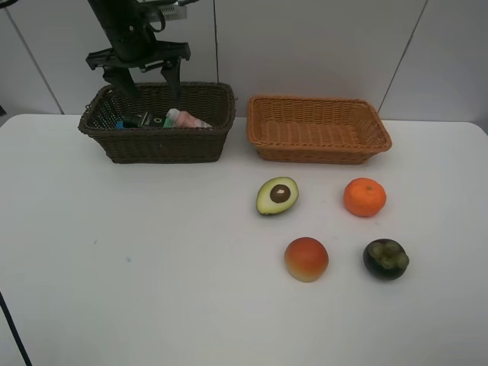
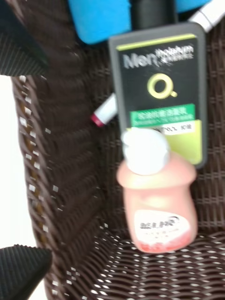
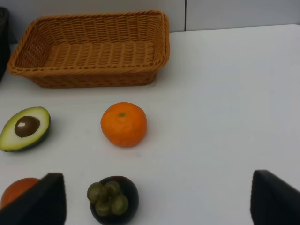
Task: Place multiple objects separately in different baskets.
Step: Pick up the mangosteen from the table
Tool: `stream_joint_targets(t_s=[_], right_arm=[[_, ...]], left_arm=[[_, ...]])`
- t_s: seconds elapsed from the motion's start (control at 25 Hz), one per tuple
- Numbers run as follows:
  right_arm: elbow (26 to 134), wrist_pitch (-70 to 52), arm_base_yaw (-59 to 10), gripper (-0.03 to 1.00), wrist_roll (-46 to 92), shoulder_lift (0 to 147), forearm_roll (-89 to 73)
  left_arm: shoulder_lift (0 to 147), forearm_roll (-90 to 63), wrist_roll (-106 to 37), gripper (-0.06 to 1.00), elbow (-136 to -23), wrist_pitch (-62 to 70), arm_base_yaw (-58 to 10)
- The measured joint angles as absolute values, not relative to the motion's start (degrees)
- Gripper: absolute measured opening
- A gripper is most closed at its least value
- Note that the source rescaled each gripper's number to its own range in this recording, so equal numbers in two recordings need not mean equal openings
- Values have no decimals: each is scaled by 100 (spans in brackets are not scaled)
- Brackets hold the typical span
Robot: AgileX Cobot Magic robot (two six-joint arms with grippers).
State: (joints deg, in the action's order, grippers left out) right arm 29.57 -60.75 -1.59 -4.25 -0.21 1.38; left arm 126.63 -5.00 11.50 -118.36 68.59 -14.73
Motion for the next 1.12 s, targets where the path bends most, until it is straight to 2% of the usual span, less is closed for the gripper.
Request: stream_joint_targets(t_s=[0.52, 1.12], right_arm=[[2957, -6075, -159, 99, -425, -21, 138], [2957, -6075, -159, 99, -425, -21, 138]], left_arm=[[9613, 143, 1040, 88, -8671, 6859, -75], [5507, -110, 412, 88, -4534, 6859, -47]])
